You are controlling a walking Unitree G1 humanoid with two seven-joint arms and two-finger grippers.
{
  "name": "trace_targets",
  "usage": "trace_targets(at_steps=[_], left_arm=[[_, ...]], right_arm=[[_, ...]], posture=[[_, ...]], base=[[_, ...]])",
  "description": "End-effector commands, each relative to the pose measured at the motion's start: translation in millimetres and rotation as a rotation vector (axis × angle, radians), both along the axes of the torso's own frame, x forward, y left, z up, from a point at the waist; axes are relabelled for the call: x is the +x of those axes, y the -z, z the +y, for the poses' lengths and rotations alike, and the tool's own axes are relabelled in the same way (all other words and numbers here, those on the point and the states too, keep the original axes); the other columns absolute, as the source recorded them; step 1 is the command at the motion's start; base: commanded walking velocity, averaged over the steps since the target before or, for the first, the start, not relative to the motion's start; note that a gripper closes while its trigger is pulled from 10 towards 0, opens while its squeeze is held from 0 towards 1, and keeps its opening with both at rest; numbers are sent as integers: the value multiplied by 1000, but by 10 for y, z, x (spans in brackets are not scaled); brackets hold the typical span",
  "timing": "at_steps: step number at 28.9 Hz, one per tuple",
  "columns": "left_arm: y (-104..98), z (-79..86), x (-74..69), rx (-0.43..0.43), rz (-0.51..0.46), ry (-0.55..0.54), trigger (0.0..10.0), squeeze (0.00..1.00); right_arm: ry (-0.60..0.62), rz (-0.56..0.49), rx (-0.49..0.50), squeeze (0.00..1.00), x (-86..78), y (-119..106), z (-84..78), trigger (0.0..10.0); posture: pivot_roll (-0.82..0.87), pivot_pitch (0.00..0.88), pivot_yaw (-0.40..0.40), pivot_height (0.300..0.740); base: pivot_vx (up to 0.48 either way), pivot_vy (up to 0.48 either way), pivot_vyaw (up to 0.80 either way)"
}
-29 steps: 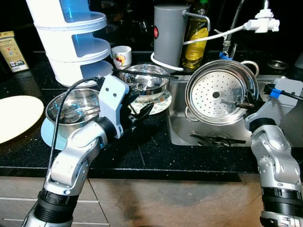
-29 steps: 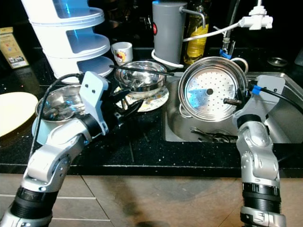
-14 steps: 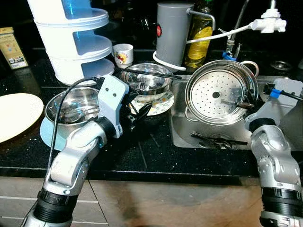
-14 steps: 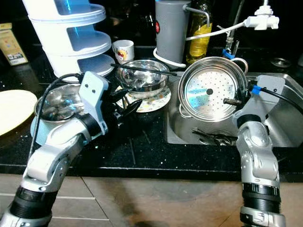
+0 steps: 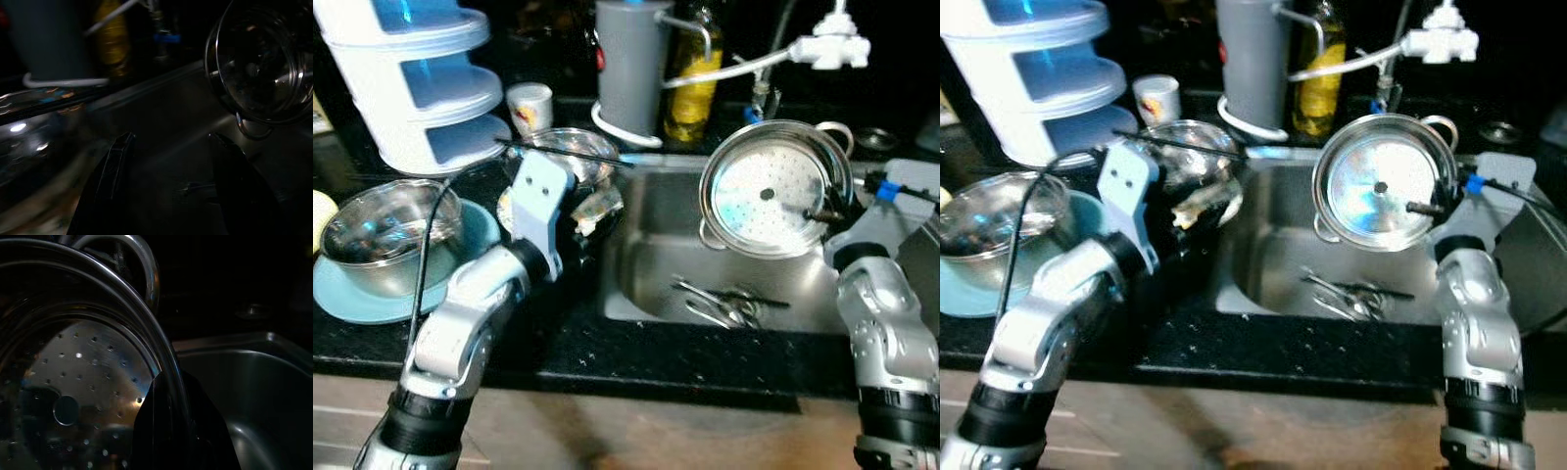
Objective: Kitchen organization
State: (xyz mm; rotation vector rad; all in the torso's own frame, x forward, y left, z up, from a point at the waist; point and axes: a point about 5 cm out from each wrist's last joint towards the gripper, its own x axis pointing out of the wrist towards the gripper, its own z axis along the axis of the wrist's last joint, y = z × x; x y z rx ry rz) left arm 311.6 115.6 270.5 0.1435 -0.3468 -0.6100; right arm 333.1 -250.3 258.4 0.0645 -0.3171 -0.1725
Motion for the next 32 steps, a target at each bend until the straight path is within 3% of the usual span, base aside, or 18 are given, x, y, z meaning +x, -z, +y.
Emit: trace_targets(at_steps=[1,17,29,32], left_arm=[[11,-18,-9,7,6,7,10000,0],[20,-12,-3,-27,37,17,10000,0],[27,16,4,-41,53,13,10000,0],[22,28,16,-31,46,-4,10000,0]], right_arm=[[21,-16,-12,0,-28,-48,-45,10000],[14,-19,-14,0,-26,-63,-26,10000],[9,-20,-15,0,-32,-62,-7,10000],[10,-19,-16,0,-35,-61,-6,10000]], posture=[[-96,148,-16,740],[-97,141,-21,740],[-96,140,-19,740],[-96,142,-18,740]], base=[[0,0,0],[0,0,0],[0,480,0],[0,0,0]])
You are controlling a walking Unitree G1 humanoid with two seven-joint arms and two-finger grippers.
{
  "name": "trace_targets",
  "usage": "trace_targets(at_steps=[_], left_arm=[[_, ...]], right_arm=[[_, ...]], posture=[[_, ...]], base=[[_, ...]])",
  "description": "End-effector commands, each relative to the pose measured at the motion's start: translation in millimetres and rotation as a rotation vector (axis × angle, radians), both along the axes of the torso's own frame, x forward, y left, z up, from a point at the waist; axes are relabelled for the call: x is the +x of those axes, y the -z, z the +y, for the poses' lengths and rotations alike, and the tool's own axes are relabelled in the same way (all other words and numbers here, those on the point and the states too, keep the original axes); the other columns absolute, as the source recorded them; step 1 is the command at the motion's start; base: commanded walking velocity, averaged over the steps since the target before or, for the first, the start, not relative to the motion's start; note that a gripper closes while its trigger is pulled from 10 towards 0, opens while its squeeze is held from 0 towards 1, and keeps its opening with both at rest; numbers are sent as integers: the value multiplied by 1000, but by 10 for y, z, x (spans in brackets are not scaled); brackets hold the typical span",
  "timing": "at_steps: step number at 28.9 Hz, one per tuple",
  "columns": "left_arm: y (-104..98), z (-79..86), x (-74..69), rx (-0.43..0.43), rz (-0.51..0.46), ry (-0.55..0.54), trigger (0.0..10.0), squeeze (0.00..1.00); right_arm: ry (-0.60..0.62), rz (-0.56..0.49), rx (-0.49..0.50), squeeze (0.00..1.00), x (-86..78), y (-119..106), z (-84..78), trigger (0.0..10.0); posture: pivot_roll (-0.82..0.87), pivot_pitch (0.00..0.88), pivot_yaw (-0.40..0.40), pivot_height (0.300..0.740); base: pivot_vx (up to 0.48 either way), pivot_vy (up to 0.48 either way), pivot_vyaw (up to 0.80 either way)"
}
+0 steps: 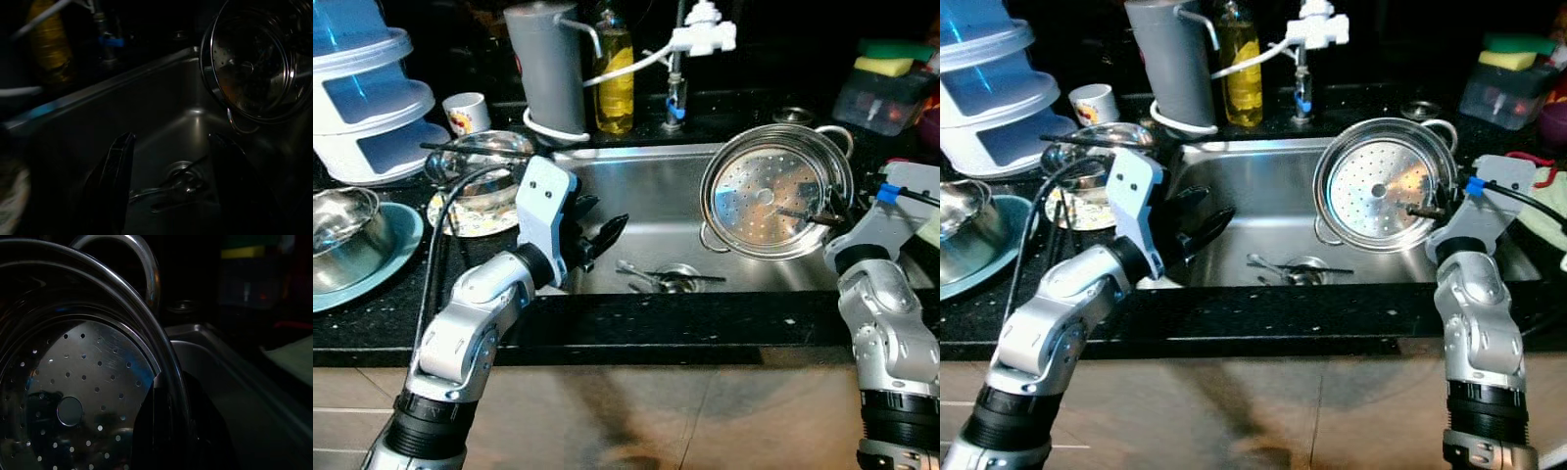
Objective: Kitchen organization
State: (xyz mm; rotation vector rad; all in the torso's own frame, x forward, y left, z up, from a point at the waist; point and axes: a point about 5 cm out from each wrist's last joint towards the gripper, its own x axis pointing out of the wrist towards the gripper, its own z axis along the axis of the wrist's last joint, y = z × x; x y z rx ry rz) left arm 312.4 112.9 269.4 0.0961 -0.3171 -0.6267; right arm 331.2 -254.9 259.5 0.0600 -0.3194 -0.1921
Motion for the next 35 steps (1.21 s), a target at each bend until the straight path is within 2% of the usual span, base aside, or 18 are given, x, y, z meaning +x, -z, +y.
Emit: trace_targets(at_steps=[1,14,17,20,22,23,24,25,28,32,34,35], left_arm=[[11,55,10,7,3,-25,10000,0],[-6,0,4,12,-1,12,10000,0],[-34,-44,28,1,15,50,10000,0],[-37,-49,30,1,15,53,10000,0],[-71,-119,65,24,3,81,10000,0],[-71,-119,65,24,3,81,10000,0],[-89,-191,117,71,0,106,10000,0],[-89,-191,117,71,0,106,10000,0],[-97,-218,146,112,4,131,10000,0],[-98,-212,152,131,10,150,10000,0],[-81,-188,164,174,23,168,10000,0],[-81,-188,164,174,23,168,10000,0]], right_arm=[[-9,-16,-14,0,-18,-48,38,10000],[6,-12,-22,0,-18,-45,0,10000],[36,-12,-87,0,43,-101,-74,10000],[37,-12,-93,0,49,-105,-78,10000],[39,1,-163,0,154,-164,-106,10000],[39,1,-163,0,154,-164,-106,10000],[29,50,-263,0,327,-198,-131,10000],[29,50,-263,0,327,-198,-131,10000],[-7,133,-375,0,499,-181,-109,10000],[-26,194,-439,0,575,-146,-80,10000],[-52,264,-524,0,650,-101,-30,10000],[-52,264,-524,0,650,-101,-30,10000]], posture=[[-96,142,-18,740],[-96,152,-16,740],[-91,157,-16,740],[-91,157,-16,740],[-87,164,-11,740],[-87,164,-11,740],[-85,173,-3,740],[-85,173,-3,740],[-75,186,-1,740],[-66,194,-7,740],[-54,205,-12,740],[-54,205,-12,740]], base=[[0,0,0],[0,0,0],[0,0,0],[0,0,0],[0,0,0],[0,0,0],[0,0,0],[0,0,0],[0,0,0],[0,0,0],[0,0,0],[0,0,0]])
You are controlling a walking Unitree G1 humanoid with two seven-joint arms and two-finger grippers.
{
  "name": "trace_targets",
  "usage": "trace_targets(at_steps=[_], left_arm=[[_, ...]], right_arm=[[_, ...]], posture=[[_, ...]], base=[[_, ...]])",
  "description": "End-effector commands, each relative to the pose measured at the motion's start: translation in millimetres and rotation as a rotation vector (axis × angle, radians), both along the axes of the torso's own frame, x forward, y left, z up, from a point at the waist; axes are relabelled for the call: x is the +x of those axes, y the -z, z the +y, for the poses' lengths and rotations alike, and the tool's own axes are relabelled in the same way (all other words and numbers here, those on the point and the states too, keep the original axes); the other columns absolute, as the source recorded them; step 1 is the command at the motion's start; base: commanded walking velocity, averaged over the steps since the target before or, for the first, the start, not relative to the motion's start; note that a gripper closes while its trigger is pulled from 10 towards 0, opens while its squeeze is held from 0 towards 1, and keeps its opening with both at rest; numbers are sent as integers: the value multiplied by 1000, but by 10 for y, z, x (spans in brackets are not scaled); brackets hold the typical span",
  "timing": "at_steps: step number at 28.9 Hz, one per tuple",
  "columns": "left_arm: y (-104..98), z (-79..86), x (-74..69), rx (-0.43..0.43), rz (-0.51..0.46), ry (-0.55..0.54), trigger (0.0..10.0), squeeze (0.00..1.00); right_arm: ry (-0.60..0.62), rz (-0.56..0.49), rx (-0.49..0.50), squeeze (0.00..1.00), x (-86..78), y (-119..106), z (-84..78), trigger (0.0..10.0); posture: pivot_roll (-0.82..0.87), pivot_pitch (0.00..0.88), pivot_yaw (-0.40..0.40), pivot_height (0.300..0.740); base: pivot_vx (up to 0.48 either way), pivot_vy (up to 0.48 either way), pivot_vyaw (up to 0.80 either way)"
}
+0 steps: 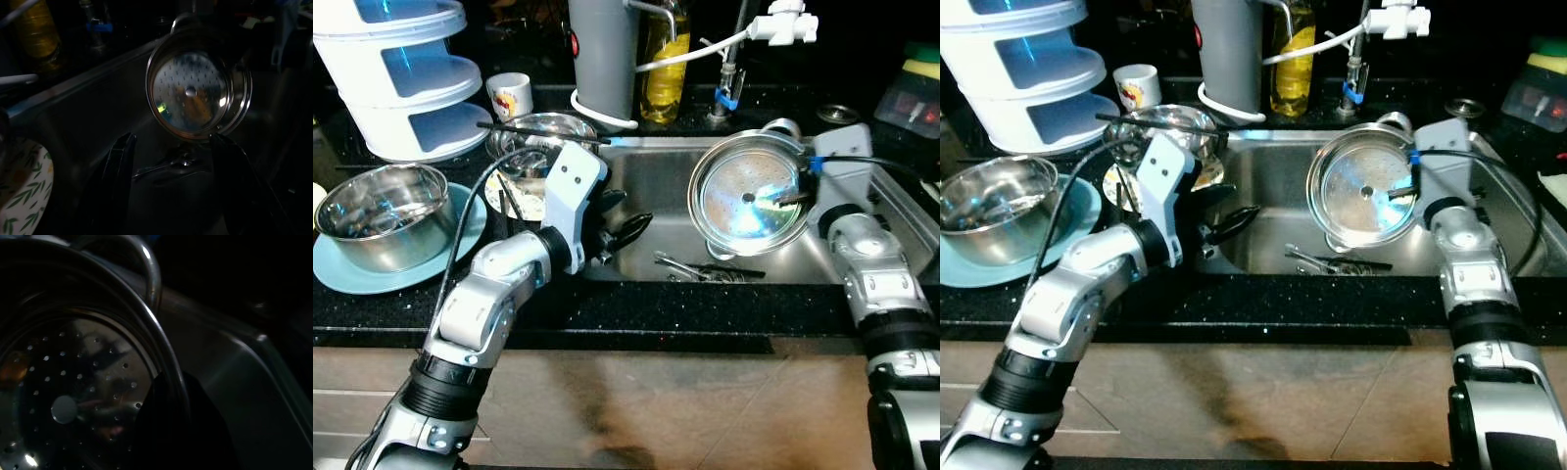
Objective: Kitchen organization
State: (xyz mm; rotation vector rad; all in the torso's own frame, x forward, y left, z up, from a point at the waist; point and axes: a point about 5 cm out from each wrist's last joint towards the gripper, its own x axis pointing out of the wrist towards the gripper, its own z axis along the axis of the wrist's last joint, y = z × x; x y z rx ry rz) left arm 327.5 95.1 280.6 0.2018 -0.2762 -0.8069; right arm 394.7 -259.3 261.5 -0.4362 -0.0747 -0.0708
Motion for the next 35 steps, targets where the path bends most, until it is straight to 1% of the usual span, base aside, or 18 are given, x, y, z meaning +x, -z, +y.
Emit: trace_targets(at_steps=[1,3,4,6,7,9,11,15,16,19,21,23,25,26,28,30,33,35], left_arm=[[46,18,26,67,21,5,10000,0],[64,73,46,111,31,1,10000,0],[64,73,46,111,31,1,10000,0],[73,116,58,131,36,-14,10000,0],[73,116,58,131,36,-14,10000,0],[87,168,52,137,52,-11,10000,0],[100,210,41,142,78,18,10000,0],[130,245,38,181,110,51,10000,0],[130,245,38,181,110,51,10000,0],[214,221,58,233,154,50,10000,0],[241,205,66,246,163,43,10000,0],[265,173,65,259,164,45,10000,0],[267,132,60,267,158,53,10000,0],[253,113,63,265,147,49,10000,0],[238,112,72,266,134,37,10000,0],[238,112,72,266,134,37,10000,0],[195,114,100,250,111,6,10000,0],[182,114,107,245,106,0,10000,0]], right_arm=[[-30,17,-75,0,49,-59,50,10000],[-64,67,-147,0,105,-17,125,10000],[-64,67,-147,0,105,-17,125,10000],[-88,85,-177,0,131,7,176,10000],[-88,85,-177,0,131,7,176,10000],[-118,101,-188,0,160,42,253,10000],[-148,112,-173,0,187,65,344,10000],[-187,124,-163,0,221,60,466,10000],[-187,124,-163,0,221,60,466,10000],[-234,151,-151,0,246,77,593,10000],[-248,161,-152,0,251,88,625,10000],[-277,183,-164,0,255,115,680,10000],[-311,217,-203,0,254,162,735,10000],[-327,248,-233,0,248,209,747,10000],[-332,270,-252,0,242,246,742,10000],[-332,270,-252,0,242,246,742,10000],[-326,319,-322,0,227,323,710,10000],[-323,332,-341,0,224,342,701,10000]], posture=[[-47,214,-13,740],[-38,228,-16,740],[-38,228,-16,740],[-35,235,-17,740],[-35,235,-17,740],[-30,244,-21,740],[-25,249,-24,740],[-24,250,-26,740],[-24,250,-26,740],[-21,250,-29,740],[-20,249,-29,740],[-21,246,-27,740],[-22,242,-26,740],[-22,242,-26,740],[-22,242,-26,740],[-22,242,-26,740],[-22,236,-23,740],[-22,235,-23,740]], base=[[0,0,0],[0,0,0],[0,0,0],[0,0,0],[0,0,0],[0,0,0],[0,0,0],[0,0,0],[0,0,0],[0,0,0],[0,0,0],[0,0,0],[0,0,0],[0,0,0],[0,0,0],[0,0,0],[0,0,0],[0,0,0]])
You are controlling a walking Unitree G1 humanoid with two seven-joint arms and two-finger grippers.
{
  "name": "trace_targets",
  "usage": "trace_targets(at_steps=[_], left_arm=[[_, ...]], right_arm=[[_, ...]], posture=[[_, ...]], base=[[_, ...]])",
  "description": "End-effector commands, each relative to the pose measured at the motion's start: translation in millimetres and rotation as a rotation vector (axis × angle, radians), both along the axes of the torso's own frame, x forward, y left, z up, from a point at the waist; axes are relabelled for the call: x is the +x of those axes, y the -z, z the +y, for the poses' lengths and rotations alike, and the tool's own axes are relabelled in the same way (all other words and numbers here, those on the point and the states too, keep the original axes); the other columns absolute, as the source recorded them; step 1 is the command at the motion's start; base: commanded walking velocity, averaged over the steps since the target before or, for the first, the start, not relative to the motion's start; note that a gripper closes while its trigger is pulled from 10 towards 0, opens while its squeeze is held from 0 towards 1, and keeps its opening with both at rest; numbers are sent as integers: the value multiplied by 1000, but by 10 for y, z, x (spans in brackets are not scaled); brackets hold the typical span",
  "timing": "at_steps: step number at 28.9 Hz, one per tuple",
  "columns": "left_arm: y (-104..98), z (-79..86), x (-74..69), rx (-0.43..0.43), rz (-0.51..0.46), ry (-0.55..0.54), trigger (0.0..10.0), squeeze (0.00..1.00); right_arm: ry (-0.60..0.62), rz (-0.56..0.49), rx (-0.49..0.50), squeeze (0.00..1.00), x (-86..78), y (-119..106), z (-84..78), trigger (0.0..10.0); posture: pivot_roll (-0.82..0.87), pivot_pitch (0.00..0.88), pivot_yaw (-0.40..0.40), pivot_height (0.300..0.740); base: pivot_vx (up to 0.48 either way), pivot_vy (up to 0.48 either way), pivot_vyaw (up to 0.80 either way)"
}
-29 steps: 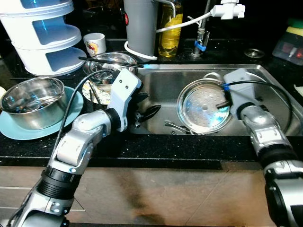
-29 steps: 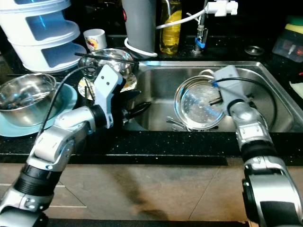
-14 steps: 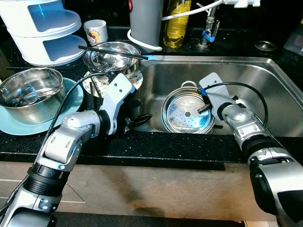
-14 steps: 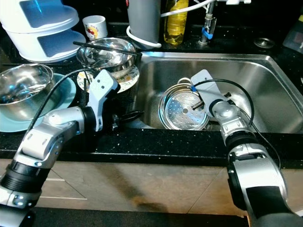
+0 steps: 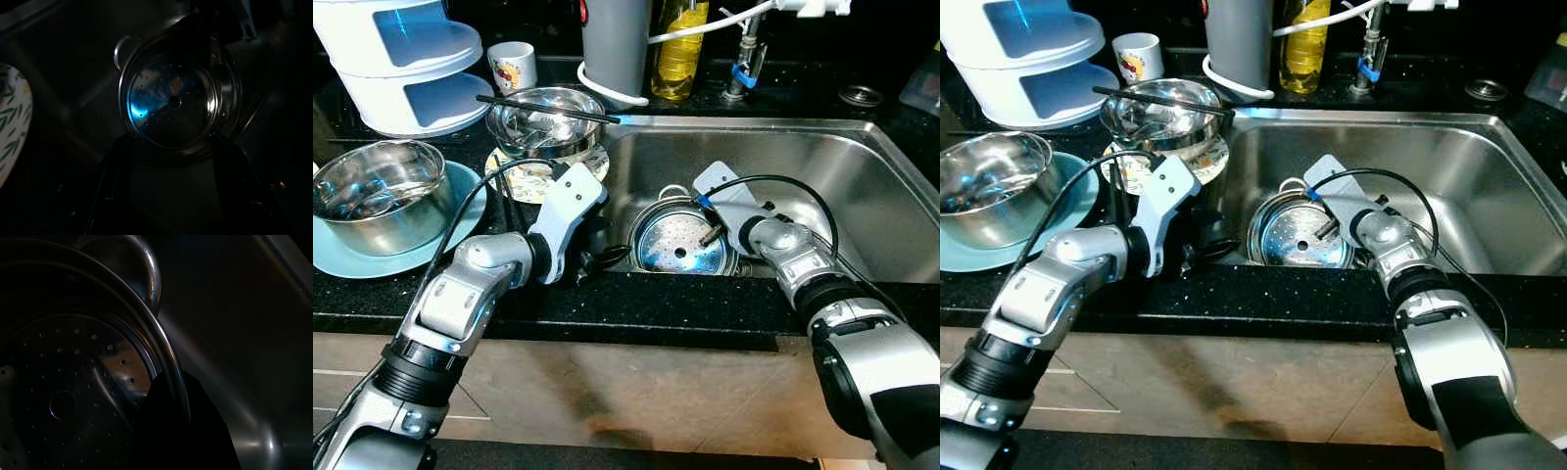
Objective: Kitchen organization
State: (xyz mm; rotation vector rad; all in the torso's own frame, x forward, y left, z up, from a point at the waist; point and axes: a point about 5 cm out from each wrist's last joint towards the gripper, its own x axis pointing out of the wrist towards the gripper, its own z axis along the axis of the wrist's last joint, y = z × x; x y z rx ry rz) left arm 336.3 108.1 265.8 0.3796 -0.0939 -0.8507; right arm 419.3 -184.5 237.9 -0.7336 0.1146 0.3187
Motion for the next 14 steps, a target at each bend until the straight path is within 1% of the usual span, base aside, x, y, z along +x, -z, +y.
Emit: trace_targets(at_steps=[1,10,11,13,14], left_arm=[[26,-16,22,10,8,-9,10000,0],[1,-17,29,8,1,-5,10000,0],[-3,-20,33,8,-1,-6,10000,0],[-7,-22,37,6,-3,-7,10000,0],[-13,-23,42,6,-6,-7,10000,0]], right_arm=[[1,58,-55,0,-24,115,-53,10000],[9,80,-80,0,-28,127,-82,10000],[13,82,-81,616,-27,123,-91,10000],[17,83,-81,616,-27,118,-99,10000],[24,79,-83,1000,-25,104,-112,10000]], posture=[[-22,234,-22,740],[-23,229,-20,740],[-24,227,-21,740],[-25,227,-21,740],[-25,225,-21,740]], base=[[0,0,0],[0,0,0],[0,0,0],[0,0,0],[0,0,0]])
